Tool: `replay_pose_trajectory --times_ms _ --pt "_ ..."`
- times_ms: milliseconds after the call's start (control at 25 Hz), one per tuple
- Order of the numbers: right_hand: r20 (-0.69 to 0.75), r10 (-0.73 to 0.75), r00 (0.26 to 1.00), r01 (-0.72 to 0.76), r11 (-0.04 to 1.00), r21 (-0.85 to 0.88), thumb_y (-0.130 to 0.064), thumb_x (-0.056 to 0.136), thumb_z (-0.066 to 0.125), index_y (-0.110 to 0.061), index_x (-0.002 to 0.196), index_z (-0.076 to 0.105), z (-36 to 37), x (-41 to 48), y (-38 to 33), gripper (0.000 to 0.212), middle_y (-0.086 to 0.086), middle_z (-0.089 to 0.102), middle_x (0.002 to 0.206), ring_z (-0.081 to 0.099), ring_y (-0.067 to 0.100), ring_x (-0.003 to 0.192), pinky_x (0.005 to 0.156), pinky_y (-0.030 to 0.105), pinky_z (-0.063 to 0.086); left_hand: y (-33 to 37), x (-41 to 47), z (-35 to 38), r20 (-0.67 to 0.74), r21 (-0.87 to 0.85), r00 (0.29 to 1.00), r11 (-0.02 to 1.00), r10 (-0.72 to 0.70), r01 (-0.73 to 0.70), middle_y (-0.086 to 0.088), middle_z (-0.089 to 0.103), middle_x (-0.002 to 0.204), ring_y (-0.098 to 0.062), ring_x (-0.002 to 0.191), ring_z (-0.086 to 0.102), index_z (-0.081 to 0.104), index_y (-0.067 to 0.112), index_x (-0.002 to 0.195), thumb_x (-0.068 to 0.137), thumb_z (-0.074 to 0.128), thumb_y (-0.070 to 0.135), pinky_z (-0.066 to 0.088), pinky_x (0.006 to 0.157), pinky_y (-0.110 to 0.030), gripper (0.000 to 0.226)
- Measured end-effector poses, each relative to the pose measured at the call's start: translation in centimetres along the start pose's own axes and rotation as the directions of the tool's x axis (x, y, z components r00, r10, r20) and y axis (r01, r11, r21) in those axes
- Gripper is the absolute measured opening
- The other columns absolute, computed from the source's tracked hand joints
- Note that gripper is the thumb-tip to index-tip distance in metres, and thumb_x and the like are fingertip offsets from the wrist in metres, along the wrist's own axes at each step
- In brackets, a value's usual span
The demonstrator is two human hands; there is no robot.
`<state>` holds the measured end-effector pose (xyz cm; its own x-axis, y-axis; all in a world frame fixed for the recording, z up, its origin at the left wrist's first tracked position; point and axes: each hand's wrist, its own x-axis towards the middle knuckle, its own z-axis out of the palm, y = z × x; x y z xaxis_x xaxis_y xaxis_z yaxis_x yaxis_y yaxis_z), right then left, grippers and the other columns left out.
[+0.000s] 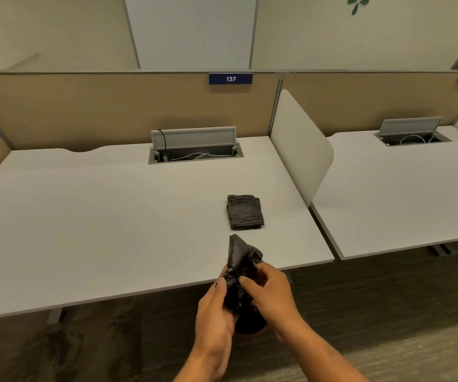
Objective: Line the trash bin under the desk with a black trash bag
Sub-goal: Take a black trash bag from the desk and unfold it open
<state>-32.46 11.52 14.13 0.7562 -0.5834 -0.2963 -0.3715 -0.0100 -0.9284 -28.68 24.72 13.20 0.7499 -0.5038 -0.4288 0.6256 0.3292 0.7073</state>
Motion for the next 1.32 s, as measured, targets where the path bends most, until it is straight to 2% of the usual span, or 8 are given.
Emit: replay_pose_trajectory --times_ms 200,360,560,680,800,1000,1160,1320 --pt "-0.031 0.101 0.994 -0.094 0.979 0.179 -0.024 0.101 0.064 -0.028 0.110 0.078 -4.0 1.4 -0.3 0.016 -0.003 0.083 0.107 0.077 0.017 0.107 0.102 0.051 0.060 0.3 0.8 0.2 -0.099 -0.153 0.995 0.988 -0.029 0.013 -0.017 0.075 0.140 -0.033 0.128 0.073 0.064 0.016 0.145 0.111 0.043 0.046 0.060 0.102 -0.052 0.051" --pt "-0.007 0.120 0.993 -0.110 0.932 0.345 -0.017 0.104 0.063 -0.019 0.116 0.078 -6.7 2.2 -0.5 0.019 0.003 0.085 0.107 0.081 0.020 0.104 0.096 0.046 0.063 0.0 1.9 -1.3 -0.330 -0.241 0.941 0.971 -0.075 -0.007 -0.018 0.079 0.132 -0.035 0.119 0.077 0.065 0.014 0.140 0.114 0.043 0.038 0.058 0.096 -0.051 0.042" --pt "0.046 0.082 0.996 -0.094 0.901 0.423 -0.010 0.099 0.070 -0.010 0.118 0.075 -9.0 2.3 -0.8 0.019 0.013 0.085 0.107 0.082 0.028 0.103 0.091 0.046 0.064 0.0 1.8 -1.0 -0.670 0.174 0.738 0.983 0.074 0.059 -0.015 0.051 0.165 -0.033 0.150 0.051 0.046 0.014 0.160 0.108 0.062 0.015 0.044 0.120 -0.049 0.055" --pt "0.105 0.053 0.993 -0.095 0.889 0.448 -0.010 0.096 0.074 -0.009 0.117 0.072 -9.6 2.1 -1.4 0.022 0.015 0.084 0.107 0.082 0.030 0.103 0.083 0.040 0.065 0.8 0.6 2.0 -0.468 0.508 0.821 0.860 0.328 -0.054 0.009 0.075 0.133 -0.017 0.132 0.066 0.070 0.031 0.132 0.098 0.077 0.034 0.049 0.105 -0.033 0.035" --pt "0.125 0.030 0.992 -0.081 0.897 0.434 -0.010 0.092 0.080 -0.008 0.115 0.073 -9.3 1.6 -1.7 0.025 0.013 0.084 0.106 0.082 0.029 0.100 0.082 0.038 0.066 0.9 -1.1 5.8 -0.076 0.629 0.976 0.769 0.203 -0.112 0.025 0.079 0.114 0.002 0.106 0.076 0.074 0.040 0.116 0.065 0.084 0.077 0.061 0.086 -0.022 0.064" --pt "0.129 0.017 0.992 -0.062 0.932 0.356 -0.027 0.090 0.082 -0.010 0.106 0.078 -9.0 1.0 -1.9 0.024 0.016 0.082 0.103 0.081 0.031 0.100 0.091 0.046 0.067 -1.8 -1.0 8.3 0.050 0.737 0.994 0.668 0.099 -0.103 0.024 0.074 0.123 0.001 0.117 0.070 0.059 0.058 0.131 0.068 0.093 0.060 0.059 0.097 -0.024 0.072" --pt "0.154 -0.007 0.988 -0.062 0.896 0.440 -0.046 0.097 0.069 -0.016 0.108 0.079 -10.0 0.6 -2.0 0.034 0.012 0.082 0.103 0.077 0.021 0.085 0.078 0.035 0.064 -1.8 -0.4 7.3 -0.065 0.404 0.997 0.915 0.043 -0.013 0.001 0.085 0.121 -0.019 0.115 0.080 0.075 0.030 0.131 0.107 0.063 0.030 0.066 0.096 -0.044 0.027" --pt "0.072 -0.183 0.980 0.191 0.975 -0.114 -0.050 0.085 0.081 -0.038 0.105 0.075 -10.4 0.1 -1.4 0.024 -0.013 0.076 0.103 0.071 0.006 0.090 0.077 0.023 0.056 -0.9 -1.0 6.6 -0.006 -0.182 0.995 0.979 -0.095 0.092 -0.027 0.074 0.137 -0.040 0.126 0.074 0.064 0.003 0.142 0.104 0.059 0.038 0.066 0.090 -0.047 0.052"
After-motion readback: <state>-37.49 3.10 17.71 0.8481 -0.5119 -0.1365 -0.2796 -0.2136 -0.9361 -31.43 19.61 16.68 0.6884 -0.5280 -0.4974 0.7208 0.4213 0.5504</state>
